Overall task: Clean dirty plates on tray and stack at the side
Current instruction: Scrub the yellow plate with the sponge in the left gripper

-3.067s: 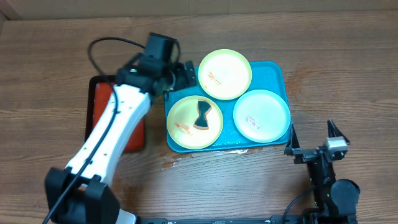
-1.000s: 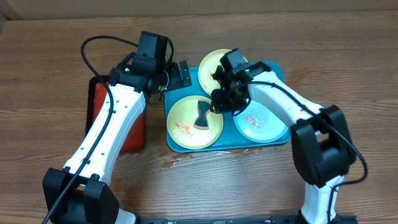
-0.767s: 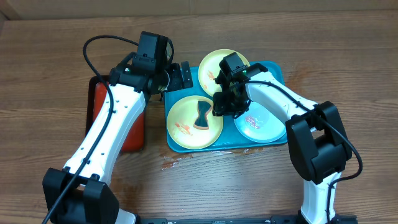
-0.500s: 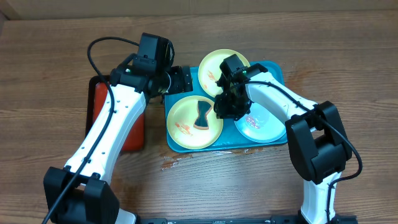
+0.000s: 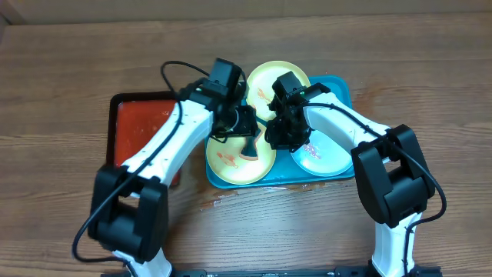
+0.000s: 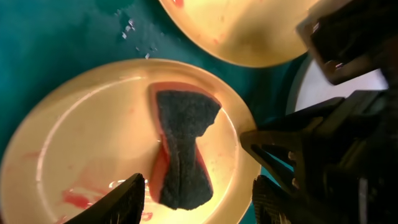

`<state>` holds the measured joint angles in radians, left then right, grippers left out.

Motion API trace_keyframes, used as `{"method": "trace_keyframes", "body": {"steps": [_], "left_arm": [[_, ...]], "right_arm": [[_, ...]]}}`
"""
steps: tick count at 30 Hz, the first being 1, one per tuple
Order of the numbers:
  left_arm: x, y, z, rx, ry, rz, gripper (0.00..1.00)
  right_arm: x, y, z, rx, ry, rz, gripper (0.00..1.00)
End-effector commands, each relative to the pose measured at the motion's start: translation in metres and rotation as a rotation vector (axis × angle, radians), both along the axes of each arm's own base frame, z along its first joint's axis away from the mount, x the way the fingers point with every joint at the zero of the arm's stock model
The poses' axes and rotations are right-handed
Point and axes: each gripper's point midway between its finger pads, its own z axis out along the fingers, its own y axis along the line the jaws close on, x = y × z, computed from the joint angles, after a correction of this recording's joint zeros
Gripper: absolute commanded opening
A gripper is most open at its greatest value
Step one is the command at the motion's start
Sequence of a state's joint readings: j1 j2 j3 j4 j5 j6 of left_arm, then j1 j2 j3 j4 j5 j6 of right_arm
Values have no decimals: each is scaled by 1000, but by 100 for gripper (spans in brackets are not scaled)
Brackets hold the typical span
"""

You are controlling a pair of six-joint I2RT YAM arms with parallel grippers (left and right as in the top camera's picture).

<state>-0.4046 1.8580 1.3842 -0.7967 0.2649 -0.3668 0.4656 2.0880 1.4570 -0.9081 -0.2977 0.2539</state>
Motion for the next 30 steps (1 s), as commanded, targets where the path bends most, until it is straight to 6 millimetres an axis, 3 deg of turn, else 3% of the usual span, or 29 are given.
{"method": "trace_keyframes", "body": {"steps": [1,7,15,17,19,24,27,30], "left_arm": [[-8,-4,-24,7,72,-9,58],[-15,-10,-45,-14,142,-21,57],[-13,-12,-58,-6,152,-23,45],[-13,-13,-62,-3,155,-25,53],[-12,-14,-65,-5,152,-27,54],[-7,-7,-69,42,132,-15,29],[-2,5,-72,109,107,4,6],[1,24,-75,201,91,31,4]], "right_arm": [[1,-4,-2,-16,3,-38,10],[-3,-5,-6,-22,18,-58,5],[-3,-5,-7,-21,18,-62,4],[-2,-5,-7,-21,17,-62,4],[-2,-5,-7,-21,17,-62,4],[-3,-5,-7,-18,19,-61,4],[-3,-5,-7,-19,19,-61,4],[-3,-5,-7,-19,19,-61,4]]}}
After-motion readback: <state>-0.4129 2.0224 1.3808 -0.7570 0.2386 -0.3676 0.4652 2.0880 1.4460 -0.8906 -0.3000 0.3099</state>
